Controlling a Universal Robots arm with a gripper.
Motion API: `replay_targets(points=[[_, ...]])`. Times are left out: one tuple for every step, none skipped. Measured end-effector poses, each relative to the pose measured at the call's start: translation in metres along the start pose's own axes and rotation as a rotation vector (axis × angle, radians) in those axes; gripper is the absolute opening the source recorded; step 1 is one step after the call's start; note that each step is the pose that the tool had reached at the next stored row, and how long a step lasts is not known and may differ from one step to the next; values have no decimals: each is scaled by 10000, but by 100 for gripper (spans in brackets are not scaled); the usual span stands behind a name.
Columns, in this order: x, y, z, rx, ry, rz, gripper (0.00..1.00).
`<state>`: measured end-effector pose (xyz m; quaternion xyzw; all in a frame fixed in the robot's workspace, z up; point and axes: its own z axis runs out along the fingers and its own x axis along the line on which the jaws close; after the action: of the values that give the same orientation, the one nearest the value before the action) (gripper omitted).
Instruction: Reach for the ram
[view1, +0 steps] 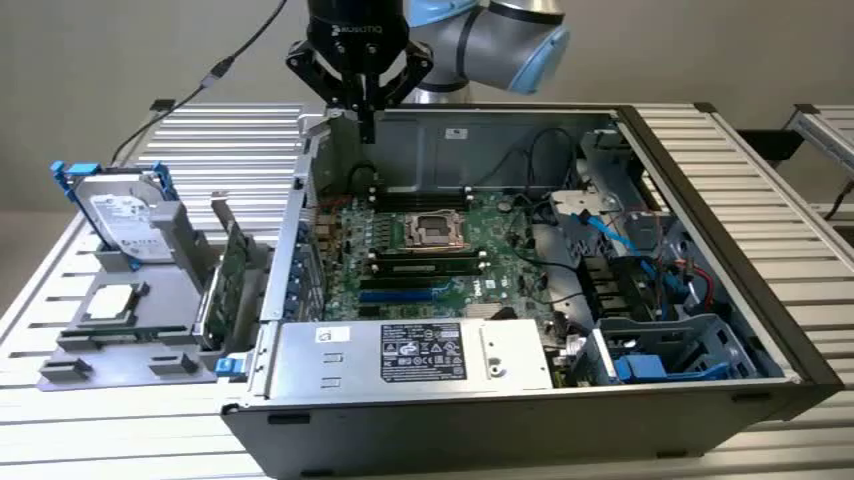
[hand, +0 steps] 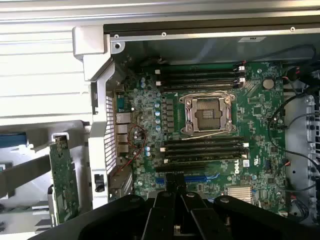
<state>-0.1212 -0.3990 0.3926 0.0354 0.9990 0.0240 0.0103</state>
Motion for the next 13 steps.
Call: replay_targets(points=[[0,0,0,0,0,0,11],[0,0,0,0,0,0,11],[0,0,0,0,0,0,11],[0,0,0,0,0,0,11],[0,0,0,0,0,0,11],[0,0,0,0,0,0,11],[0,0,0,0,-1,0,11],[0,0,0,0,0,0,11],[0,0,0,0,0,0,11],[13,-3,0,1,0,1,11],[49,-12,-3,3,0,-2,11],[87,-22,-3,1,-1,-1,11],[131,-30,-3,0,0,0,11]])
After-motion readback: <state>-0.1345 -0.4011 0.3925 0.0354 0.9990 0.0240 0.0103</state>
